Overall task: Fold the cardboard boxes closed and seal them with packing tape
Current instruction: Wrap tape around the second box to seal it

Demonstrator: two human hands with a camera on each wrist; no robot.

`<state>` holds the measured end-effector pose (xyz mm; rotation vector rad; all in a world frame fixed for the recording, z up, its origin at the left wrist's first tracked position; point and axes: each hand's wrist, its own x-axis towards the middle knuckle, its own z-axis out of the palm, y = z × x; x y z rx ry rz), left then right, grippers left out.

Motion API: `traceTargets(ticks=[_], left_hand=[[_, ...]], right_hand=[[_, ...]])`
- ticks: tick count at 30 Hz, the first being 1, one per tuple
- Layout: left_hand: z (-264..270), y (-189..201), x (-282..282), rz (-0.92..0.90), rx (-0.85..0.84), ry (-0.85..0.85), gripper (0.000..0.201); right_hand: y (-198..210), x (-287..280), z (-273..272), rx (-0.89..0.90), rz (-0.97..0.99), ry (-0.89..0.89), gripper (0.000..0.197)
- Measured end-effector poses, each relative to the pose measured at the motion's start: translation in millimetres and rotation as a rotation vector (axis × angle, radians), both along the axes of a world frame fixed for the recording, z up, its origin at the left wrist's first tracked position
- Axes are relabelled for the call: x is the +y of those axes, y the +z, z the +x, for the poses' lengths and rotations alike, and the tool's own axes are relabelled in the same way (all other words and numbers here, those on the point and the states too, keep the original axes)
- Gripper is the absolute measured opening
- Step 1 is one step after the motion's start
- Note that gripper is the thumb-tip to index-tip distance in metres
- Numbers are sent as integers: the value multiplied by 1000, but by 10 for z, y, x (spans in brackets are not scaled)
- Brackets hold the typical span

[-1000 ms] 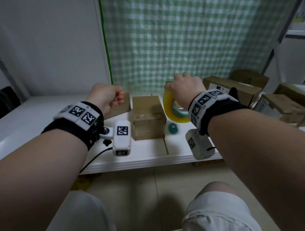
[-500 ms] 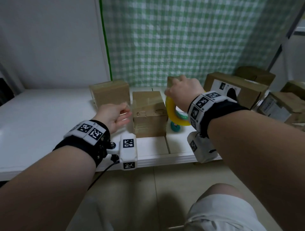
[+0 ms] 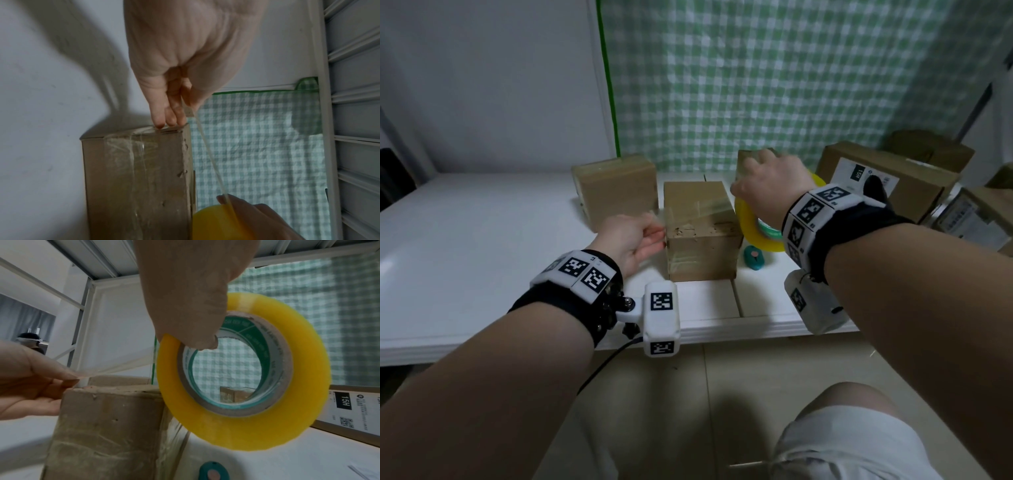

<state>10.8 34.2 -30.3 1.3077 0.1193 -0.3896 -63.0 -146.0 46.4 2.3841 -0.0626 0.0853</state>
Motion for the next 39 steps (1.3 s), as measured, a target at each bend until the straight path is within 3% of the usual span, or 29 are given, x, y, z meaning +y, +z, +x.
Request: traceTargets(ticks=[13, 18, 22, 30, 39], left_hand=[[-8, -64, 6, -77, 55, 15, 15], [-41, -54, -1, -114, 69, 29, 6], [-48, -63, -12, -123, 65, 31, 14], [-32, -108, -20, -62, 75, 53, 8], [26, -222, -101, 20, 57, 86, 18]], right_hand=[[-109, 38, -34, 16, -54, 40, 38], [-115, 39, -33, 18, -62, 45, 37], [-132, 42, -30, 21, -60, 42, 36], [-160, 35, -21, 29, -52, 30, 35], [-172, 30, -21, 25, -59, 38, 34]])
